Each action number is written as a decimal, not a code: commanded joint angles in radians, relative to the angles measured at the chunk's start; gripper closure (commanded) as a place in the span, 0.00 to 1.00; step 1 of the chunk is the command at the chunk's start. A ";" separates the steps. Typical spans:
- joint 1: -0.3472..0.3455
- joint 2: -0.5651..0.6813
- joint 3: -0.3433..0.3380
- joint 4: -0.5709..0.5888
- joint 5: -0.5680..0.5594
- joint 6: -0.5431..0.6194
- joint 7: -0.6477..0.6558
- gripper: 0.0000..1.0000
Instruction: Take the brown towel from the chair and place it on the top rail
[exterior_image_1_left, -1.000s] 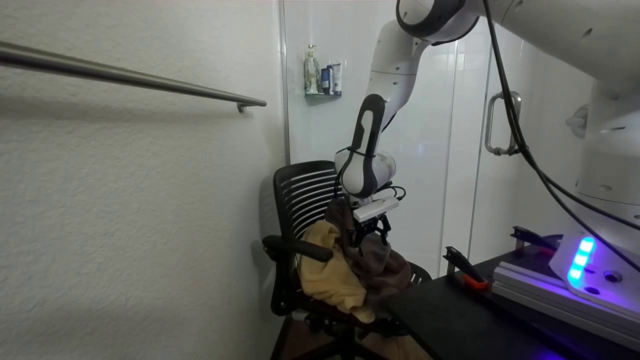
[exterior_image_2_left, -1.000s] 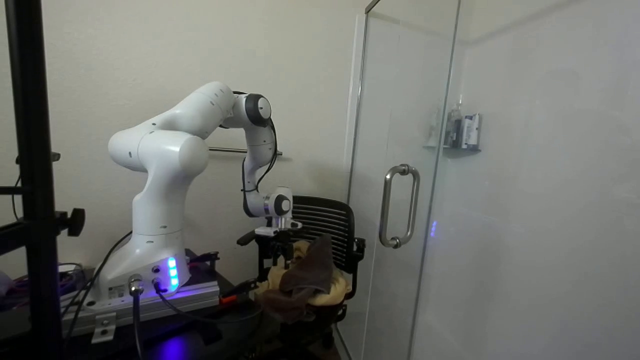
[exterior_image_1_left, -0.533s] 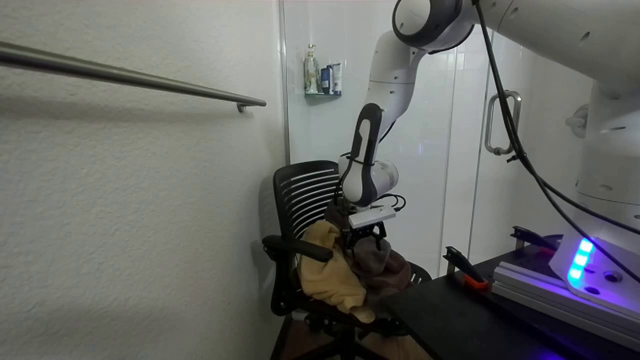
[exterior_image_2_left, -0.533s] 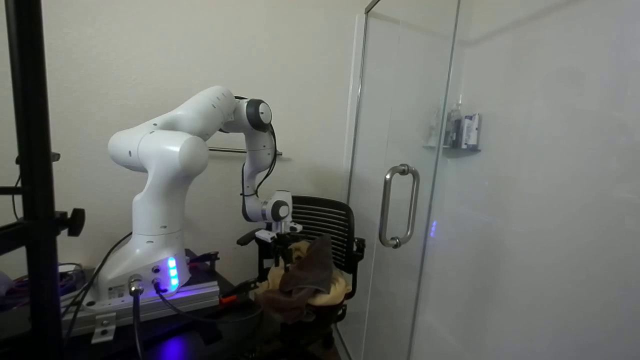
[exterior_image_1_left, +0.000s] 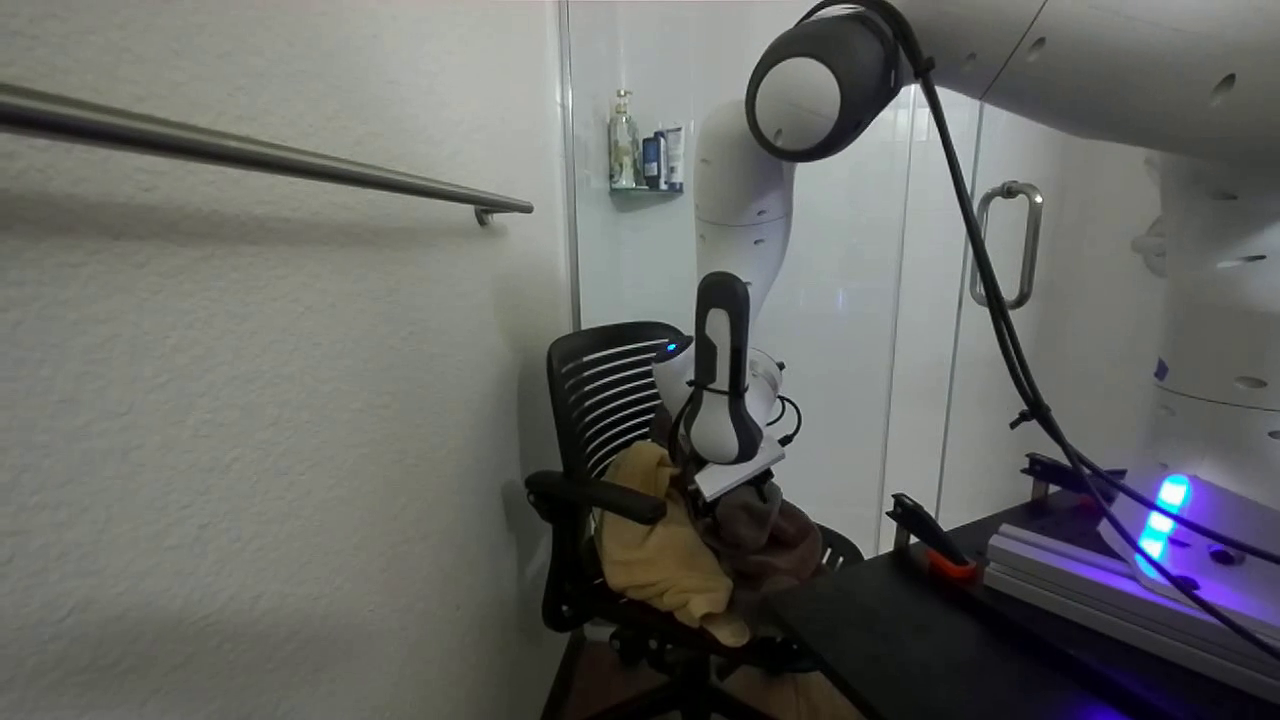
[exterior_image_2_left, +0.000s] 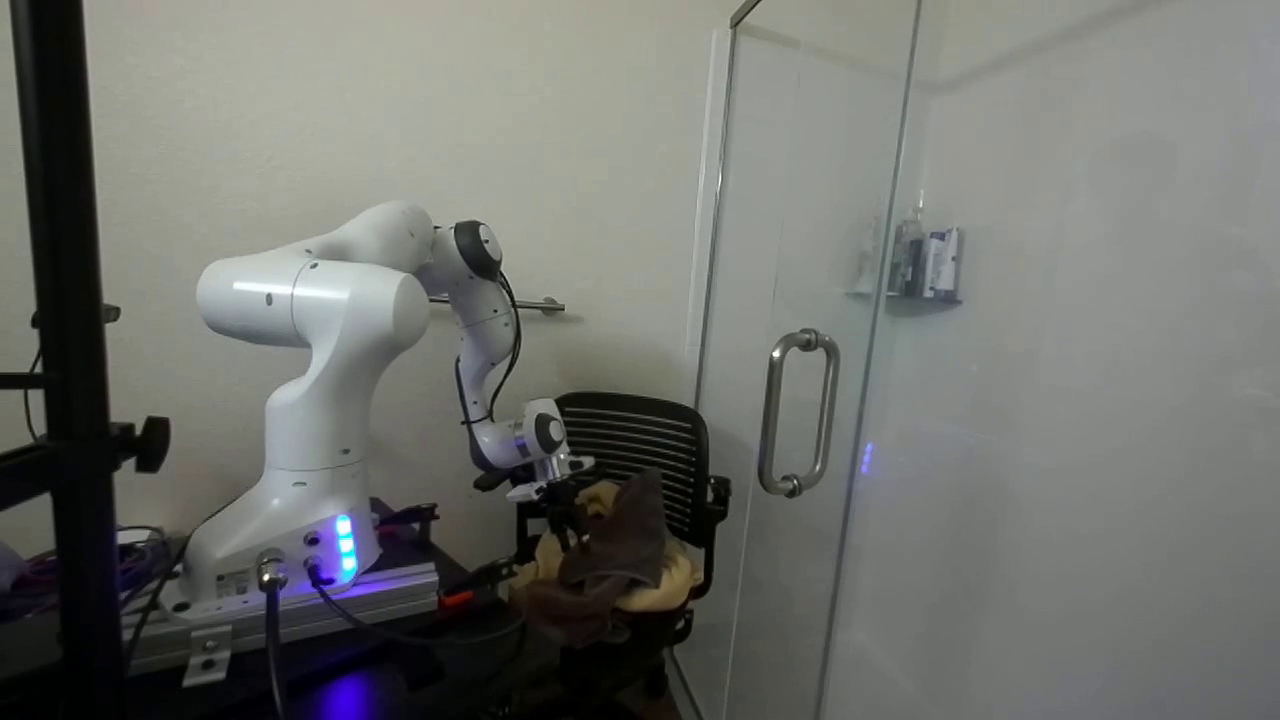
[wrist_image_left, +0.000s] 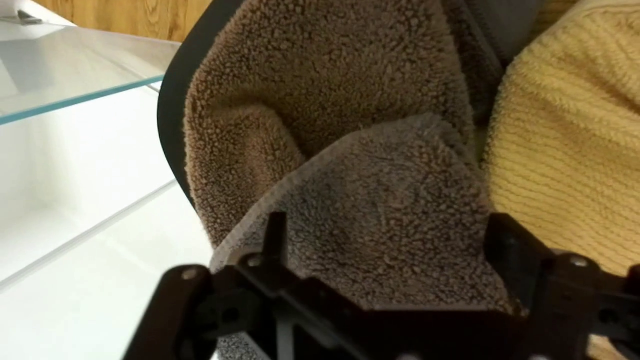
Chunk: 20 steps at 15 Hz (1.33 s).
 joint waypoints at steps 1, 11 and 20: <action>0.013 0.016 -0.007 0.015 0.012 -0.003 0.002 0.00; -0.006 0.038 0.014 0.030 0.062 0.078 -0.016 0.00; 0.059 0.100 -0.036 0.067 0.079 0.053 -0.003 0.75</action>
